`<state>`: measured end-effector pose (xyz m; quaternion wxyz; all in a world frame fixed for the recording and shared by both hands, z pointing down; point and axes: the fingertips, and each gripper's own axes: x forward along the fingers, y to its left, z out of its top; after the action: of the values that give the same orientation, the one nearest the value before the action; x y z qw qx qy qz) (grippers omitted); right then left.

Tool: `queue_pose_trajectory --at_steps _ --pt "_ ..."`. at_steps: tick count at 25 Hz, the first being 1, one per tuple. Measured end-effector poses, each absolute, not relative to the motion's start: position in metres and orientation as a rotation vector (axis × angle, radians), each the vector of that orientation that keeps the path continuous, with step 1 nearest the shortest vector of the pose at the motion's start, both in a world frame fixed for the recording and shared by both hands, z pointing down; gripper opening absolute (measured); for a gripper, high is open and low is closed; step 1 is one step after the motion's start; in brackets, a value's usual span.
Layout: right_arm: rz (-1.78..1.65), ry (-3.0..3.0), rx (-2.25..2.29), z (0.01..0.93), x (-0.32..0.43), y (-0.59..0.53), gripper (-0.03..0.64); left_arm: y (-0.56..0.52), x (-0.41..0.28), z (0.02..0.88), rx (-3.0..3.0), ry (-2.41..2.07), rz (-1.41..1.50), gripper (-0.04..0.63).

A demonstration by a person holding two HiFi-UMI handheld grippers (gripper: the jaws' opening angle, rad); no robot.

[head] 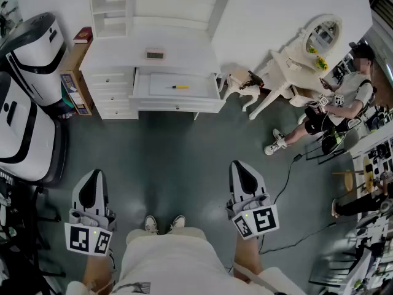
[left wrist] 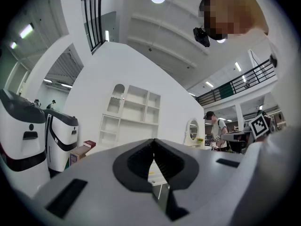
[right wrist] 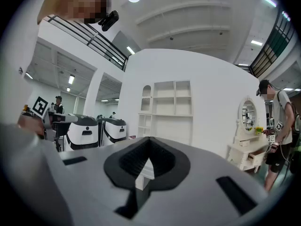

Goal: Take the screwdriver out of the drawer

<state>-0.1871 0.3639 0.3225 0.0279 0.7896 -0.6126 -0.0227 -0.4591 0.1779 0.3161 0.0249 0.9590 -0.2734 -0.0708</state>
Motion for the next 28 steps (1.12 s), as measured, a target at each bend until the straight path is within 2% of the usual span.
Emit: queue_pose_trajectory --at_steps 10,19,20,28 --pt "-0.064 -1.913 2.427 0.328 -0.177 0.391 0.008 0.211 -0.449 0.316 2.964 -0.864 -0.193 0.015" --pt "-0.007 -1.927 2.386 0.342 -0.146 0.416 0.009 0.229 -0.405 0.306 3.000 -0.823 -0.207 0.015" --pt "-0.014 -1.914 2.386 0.343 -0.141 0.420 0.027 0.231 -0.399 0.306 3.002 -0.818 -0.206 0.015" --pt "-0.097 -1.907 2.307 0.341 -0.096 0.447 0.309 0.251 -0.353 0.305 3.018 -0.797 -0.196 0.015"
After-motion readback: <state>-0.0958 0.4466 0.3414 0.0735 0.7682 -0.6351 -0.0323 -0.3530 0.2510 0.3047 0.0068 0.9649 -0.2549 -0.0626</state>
